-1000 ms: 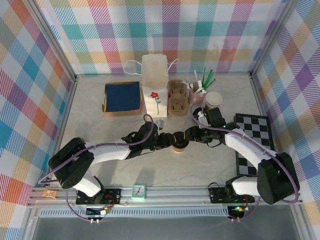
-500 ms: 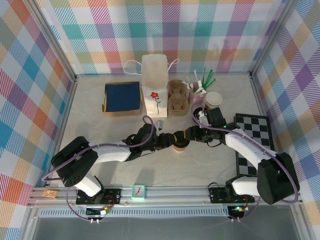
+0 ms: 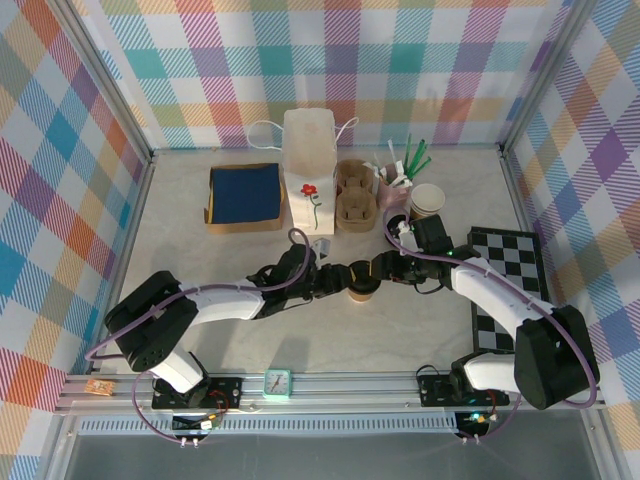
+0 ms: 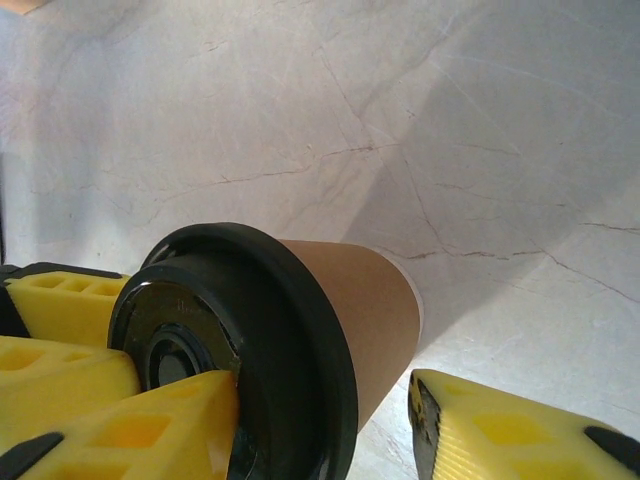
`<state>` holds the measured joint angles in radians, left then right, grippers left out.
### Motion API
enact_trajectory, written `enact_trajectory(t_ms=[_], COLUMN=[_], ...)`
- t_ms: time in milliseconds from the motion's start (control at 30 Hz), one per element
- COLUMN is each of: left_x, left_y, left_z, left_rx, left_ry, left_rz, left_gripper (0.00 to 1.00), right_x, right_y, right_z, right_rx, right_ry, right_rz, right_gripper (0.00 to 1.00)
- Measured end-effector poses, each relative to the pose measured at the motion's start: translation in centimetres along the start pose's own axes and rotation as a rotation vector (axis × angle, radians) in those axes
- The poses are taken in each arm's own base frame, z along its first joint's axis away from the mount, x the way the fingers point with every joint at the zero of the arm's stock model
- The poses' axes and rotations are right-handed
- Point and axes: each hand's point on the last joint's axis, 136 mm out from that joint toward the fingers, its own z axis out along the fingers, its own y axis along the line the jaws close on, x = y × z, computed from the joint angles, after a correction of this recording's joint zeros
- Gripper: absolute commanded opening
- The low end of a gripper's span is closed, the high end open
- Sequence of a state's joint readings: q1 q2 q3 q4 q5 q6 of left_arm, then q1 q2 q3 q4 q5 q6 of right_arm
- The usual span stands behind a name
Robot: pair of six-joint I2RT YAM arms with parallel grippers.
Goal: Pack the takeout coffee
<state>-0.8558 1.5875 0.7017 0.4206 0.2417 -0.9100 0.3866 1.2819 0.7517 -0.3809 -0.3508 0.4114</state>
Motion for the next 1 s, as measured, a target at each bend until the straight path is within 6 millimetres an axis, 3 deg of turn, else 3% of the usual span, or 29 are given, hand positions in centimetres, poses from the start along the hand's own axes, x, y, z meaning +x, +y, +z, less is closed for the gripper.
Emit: enact_trajectory(t_ms=[600, 1000], left_x=[-2.3, -3.3], left_y=[-2.2, -2.7], left_z=[3.4, 4.3], left_rx=[-0.071, -0.12], left_ry=[0.048, 0.08], left_rz=[0.094, 0.145], left_gripper=[0.38, 0.46], right_x=[-1.9, -1.5], right_y=[-2.7, -3.4], right_z=[-1.9, -2.8], right_rx=[0.146, 0.187], right_ry=[-0.115, -0.107], right_rz=[0.042, 0.06], right_gripper=[0.51, 0.62])
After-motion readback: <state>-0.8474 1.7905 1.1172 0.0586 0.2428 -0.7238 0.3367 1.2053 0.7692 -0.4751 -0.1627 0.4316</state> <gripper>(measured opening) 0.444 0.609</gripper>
